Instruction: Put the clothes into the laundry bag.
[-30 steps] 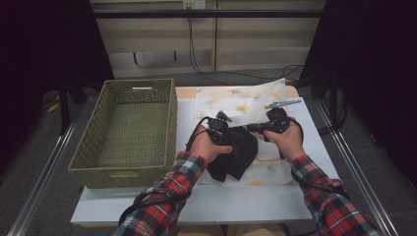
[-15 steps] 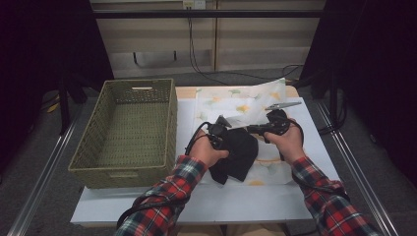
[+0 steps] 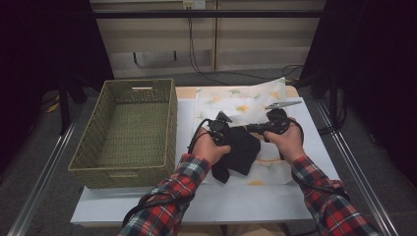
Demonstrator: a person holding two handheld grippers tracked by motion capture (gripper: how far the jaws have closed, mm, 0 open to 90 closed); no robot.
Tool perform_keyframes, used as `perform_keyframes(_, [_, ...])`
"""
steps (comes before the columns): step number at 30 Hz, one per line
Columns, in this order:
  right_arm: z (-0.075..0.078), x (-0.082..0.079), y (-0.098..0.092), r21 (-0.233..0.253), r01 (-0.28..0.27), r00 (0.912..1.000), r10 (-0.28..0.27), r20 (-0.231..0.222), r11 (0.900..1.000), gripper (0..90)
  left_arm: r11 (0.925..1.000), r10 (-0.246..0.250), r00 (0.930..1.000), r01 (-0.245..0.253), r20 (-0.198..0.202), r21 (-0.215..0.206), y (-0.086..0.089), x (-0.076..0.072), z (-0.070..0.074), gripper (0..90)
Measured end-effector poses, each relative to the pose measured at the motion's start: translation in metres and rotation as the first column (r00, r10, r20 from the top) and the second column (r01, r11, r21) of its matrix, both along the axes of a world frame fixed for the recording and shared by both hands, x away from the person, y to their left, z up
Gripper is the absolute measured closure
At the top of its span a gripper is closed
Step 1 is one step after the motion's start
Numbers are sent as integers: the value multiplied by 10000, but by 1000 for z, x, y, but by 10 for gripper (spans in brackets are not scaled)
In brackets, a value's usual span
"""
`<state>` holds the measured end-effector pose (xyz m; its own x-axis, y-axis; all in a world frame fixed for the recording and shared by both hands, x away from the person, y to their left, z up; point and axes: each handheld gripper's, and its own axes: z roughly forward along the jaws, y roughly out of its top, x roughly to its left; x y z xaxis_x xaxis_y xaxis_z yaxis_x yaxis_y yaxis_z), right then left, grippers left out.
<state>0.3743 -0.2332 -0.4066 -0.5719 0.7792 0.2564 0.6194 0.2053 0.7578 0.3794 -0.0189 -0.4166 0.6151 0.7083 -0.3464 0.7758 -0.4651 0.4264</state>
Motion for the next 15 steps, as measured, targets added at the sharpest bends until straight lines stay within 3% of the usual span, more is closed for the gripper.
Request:
perform_keyframes(5, [1,0,0,0,-18,10000,18,57,10000,897,9986,340,9994,-336,98,-398,0,5,1,738])
perform_keyframes(7, [1,0,0,29,1,10000,-2,57,10000,898,9975,552,9983,-543,196,-447,-1,6,1,738])
perform_keyframes(11, [3,0,0,42,-17,10000,17,76,10000,898,9981,506,9968,-484,617,-372,-3,7,3,738])
perform_keyframes(15, [4,0,0,42,0,9999,-1,108,10000,898,9959,733,9942,-688,784,-585,-4,8,4,735])
